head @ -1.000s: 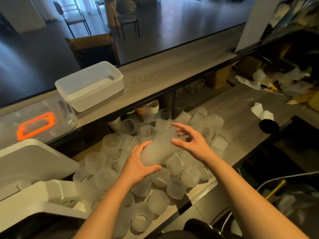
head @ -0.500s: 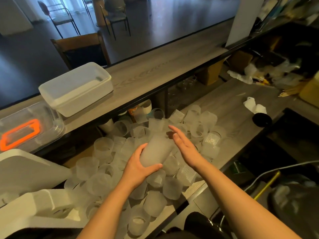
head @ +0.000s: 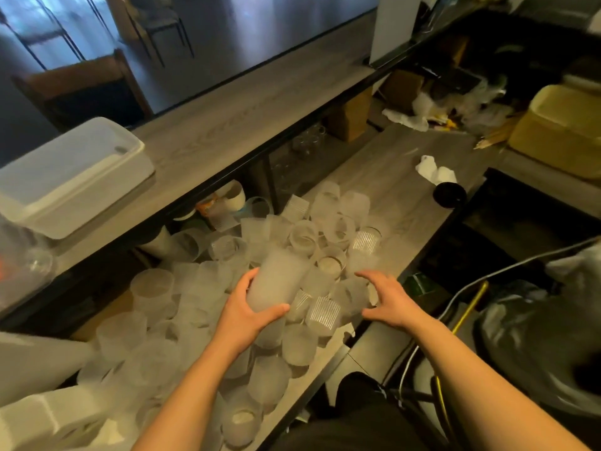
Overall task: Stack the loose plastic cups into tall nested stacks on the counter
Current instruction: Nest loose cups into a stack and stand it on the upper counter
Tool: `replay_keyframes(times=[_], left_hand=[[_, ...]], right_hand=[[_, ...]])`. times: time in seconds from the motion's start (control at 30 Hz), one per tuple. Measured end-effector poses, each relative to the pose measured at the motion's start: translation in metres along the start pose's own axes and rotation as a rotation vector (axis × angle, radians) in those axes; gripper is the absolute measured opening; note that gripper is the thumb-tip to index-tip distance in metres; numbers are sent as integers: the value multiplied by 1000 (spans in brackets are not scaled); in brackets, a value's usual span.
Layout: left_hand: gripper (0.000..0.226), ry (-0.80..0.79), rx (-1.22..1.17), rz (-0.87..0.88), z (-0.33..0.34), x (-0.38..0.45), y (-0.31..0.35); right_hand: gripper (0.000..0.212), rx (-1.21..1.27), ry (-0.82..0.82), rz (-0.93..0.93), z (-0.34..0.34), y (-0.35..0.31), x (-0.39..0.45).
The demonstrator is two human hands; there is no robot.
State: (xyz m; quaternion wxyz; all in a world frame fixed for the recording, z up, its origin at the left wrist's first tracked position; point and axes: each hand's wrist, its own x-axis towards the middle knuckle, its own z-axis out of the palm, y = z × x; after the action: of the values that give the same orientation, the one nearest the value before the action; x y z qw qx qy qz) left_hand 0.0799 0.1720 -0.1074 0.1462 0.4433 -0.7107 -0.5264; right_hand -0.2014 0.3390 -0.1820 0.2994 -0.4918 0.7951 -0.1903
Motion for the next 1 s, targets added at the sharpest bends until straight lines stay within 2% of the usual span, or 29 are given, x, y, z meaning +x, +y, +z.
replay_keyframes(times=[0.13, 0.23, 0.4, 0.5, 0.57, 0.7, 0.87, 0.93, 1.0], left_hand=[[98, -7, 12, -5, 0, 1, 3], [96, -11, 24, -2, -1, 1, 2], [96, -3, 39, -11, -1, 3, 0], [98, -1, 50, -8, -2, 4, -1], [97, -6, 39, -3, -3, 4, -1], [96, -36, 51, 16, -4, 3, 0], [81, -51, 100, 69, -7, -1, 2], [79, -54, 139, 96, -9, -3, 4], [80, -57, 169, 111, -11, -4, 5]], right_hand=[[87, -228, 4, -115, 15, 2, 8], [85, -306, 48, -152, 23, 4, 12], [70, -313, 105, -203, 19, 4, 18], [72, -265, 105, -188, 6, -1, 19], [76, -135, 107, -175, -5, -10, 19], [75, 279, 142, -71, -24, -36, 18], [57, 816, 294, -72, -39, -83, 16], [59, 924, 302, -85, -41, -98, 17], [67, 951, 234, -81, -41, -110, 20]])
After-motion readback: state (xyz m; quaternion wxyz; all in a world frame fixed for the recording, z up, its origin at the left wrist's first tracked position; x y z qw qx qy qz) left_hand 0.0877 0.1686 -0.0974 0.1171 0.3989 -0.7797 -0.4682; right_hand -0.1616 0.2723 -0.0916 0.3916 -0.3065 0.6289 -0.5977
